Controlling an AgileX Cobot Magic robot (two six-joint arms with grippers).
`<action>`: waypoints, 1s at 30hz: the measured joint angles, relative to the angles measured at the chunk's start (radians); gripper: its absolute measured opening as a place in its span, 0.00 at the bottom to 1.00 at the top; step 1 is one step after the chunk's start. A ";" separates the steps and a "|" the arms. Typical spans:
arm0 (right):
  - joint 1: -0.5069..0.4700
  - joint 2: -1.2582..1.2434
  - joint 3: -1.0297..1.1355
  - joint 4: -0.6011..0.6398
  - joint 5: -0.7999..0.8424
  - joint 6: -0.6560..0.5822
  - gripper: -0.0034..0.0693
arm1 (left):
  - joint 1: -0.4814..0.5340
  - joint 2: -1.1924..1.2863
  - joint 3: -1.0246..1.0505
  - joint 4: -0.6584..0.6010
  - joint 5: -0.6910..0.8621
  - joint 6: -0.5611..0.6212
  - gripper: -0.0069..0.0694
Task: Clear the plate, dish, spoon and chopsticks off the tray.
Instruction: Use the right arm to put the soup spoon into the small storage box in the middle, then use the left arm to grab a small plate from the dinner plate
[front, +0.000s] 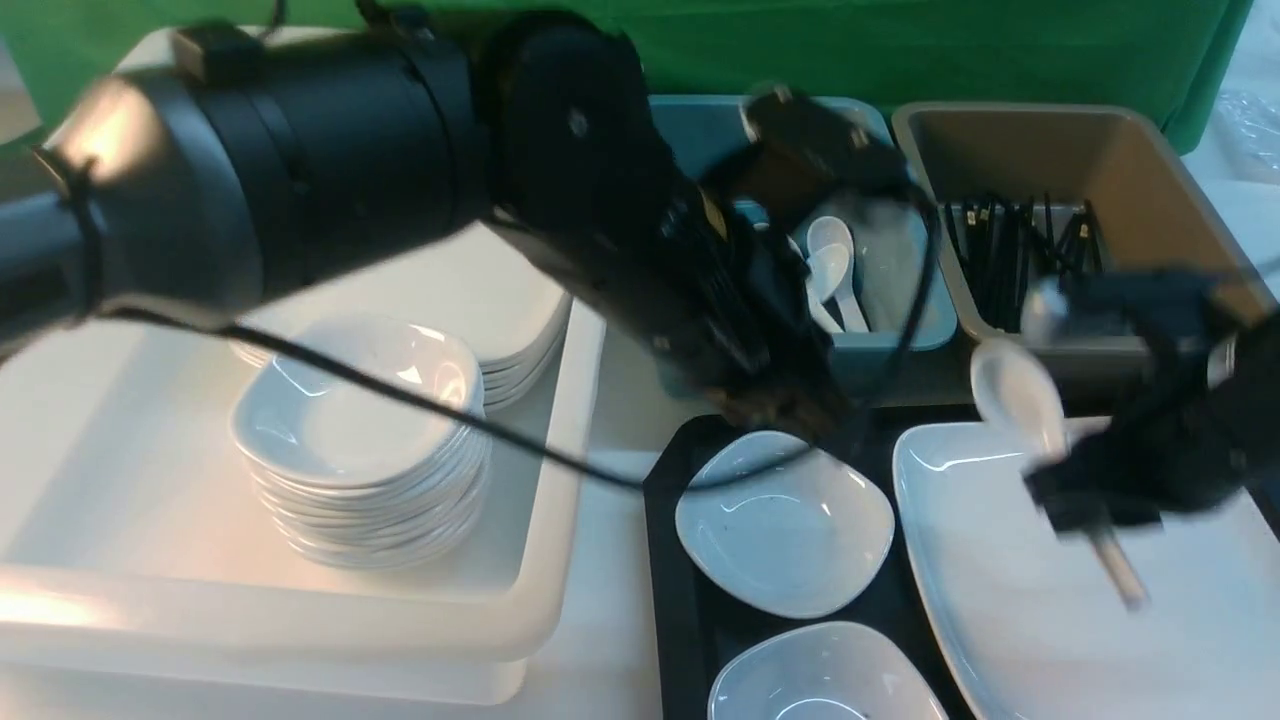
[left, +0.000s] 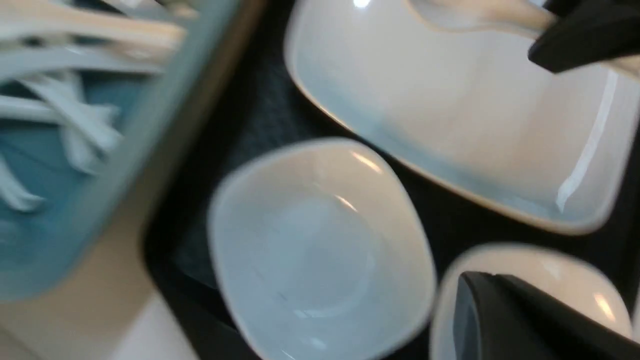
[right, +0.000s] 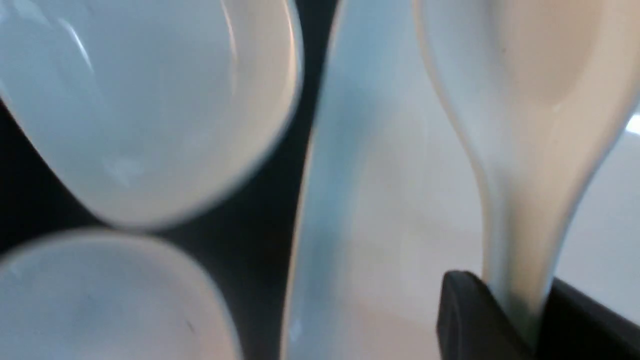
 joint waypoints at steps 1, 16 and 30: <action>0.000 0.006 -0.032 0.012 -0.008 -0.002 0.24 | 0.012 -0.002 -0.007 0.000 -0.013 -0.009 0.09; 0.001 0.515 -0.753 0.199 -0.046 -0.079 0.25 | 0.165 -0.067 -0.071 -0.028 -0.244 -0.082 0.09; 0.001 0.531 -0.836 0.176 0.139 -0.092 0.45 | 0.154 -0.050 -0.073 -0.050 -0.067 -0.082 0.09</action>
